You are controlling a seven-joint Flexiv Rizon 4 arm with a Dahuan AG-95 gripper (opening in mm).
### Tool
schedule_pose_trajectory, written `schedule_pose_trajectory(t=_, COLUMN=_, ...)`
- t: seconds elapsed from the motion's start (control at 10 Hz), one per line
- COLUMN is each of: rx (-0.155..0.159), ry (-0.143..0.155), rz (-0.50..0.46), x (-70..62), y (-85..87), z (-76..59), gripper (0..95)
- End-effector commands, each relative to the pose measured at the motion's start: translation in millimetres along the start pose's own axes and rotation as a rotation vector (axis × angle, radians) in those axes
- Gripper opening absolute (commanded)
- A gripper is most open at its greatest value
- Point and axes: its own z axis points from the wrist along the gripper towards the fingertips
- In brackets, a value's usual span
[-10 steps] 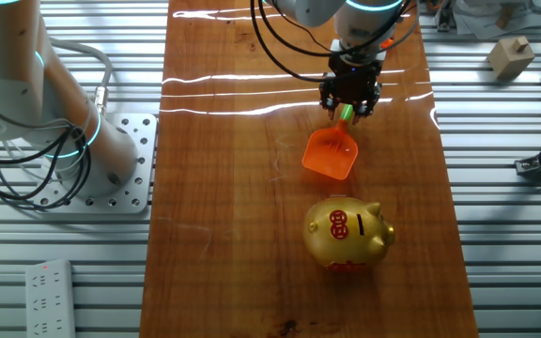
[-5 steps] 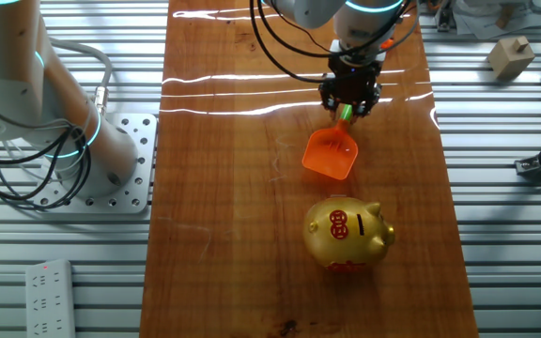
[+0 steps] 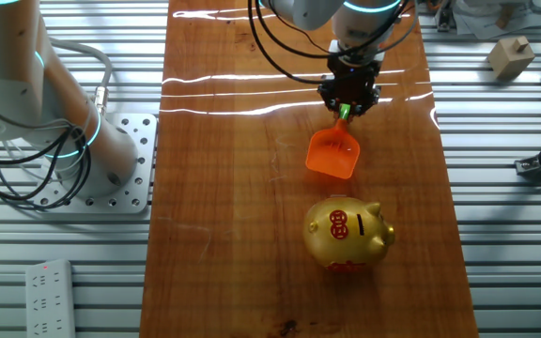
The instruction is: Use a shovel to scoop up an object
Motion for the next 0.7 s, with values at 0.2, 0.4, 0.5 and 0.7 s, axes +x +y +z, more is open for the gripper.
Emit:
schedule_pose_trajectory(t=0.2, rx=-0.017, ry=-0.015, rz=0.004, x=-0.9, y=-1.5, z=-2.9, gripper=0.0)
schedule_pose_trajectory(t=0.4, rx=-0.019, ry=-0.02, rz=-0.007, x=-3.1, y=-4.7, z=-14.0, gripper=0.0)
schedule_pose_trajectory(t=0.5, rx=-0.021, ry=-0.023, rz=-0.007, x=-3.7, y=-5.6, z=-16.2, gripper=0.0)
schedule_pose_trajectory(t=0.7, rx=-0.027, ry=-0.083, rz=-0.015, x=-6.5, y=-7.6, z=-28.9, gripper=0.0)
